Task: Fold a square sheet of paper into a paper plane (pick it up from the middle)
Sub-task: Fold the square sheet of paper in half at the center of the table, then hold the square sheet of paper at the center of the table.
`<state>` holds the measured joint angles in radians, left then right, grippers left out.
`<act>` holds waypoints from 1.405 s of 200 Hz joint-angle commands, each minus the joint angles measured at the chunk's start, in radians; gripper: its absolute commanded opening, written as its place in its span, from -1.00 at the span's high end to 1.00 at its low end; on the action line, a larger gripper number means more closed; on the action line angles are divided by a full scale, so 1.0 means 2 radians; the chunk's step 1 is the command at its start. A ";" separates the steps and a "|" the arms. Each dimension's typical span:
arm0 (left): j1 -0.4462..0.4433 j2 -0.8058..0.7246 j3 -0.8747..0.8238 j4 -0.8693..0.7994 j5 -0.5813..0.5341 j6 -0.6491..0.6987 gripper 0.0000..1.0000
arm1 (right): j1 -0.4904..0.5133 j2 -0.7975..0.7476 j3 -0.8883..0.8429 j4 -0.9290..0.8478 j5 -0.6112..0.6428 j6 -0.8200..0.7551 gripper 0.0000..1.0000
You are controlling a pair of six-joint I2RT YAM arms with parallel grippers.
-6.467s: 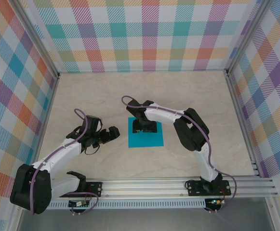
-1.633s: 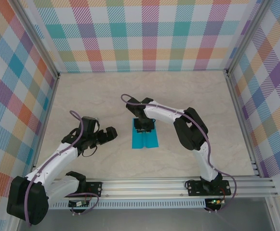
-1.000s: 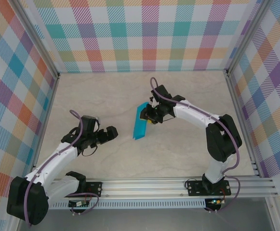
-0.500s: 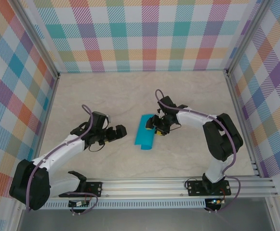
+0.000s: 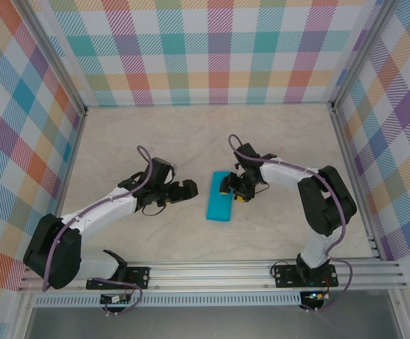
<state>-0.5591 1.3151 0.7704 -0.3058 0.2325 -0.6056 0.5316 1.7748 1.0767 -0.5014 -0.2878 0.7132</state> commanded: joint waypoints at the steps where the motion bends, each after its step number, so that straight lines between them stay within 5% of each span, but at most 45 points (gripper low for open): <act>1: -0.011 0.008 0.015 0.007 -0.010 -0.003 -0.91 | -0.002 0.007 -0.004 -0.018 0.004 -0.023 -0.21; 281: -0.018 0.016 0.018 0.006 -0.020 -0.005 -0.86 | 0.015 0.079 0.025 -0.047 0.062 0.024 -0.43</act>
<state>-0.5758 1.3422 0.7864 -0.3035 0.1997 -0.6128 0.5461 1.8538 1.1427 -0.5758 -0.2543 0.7635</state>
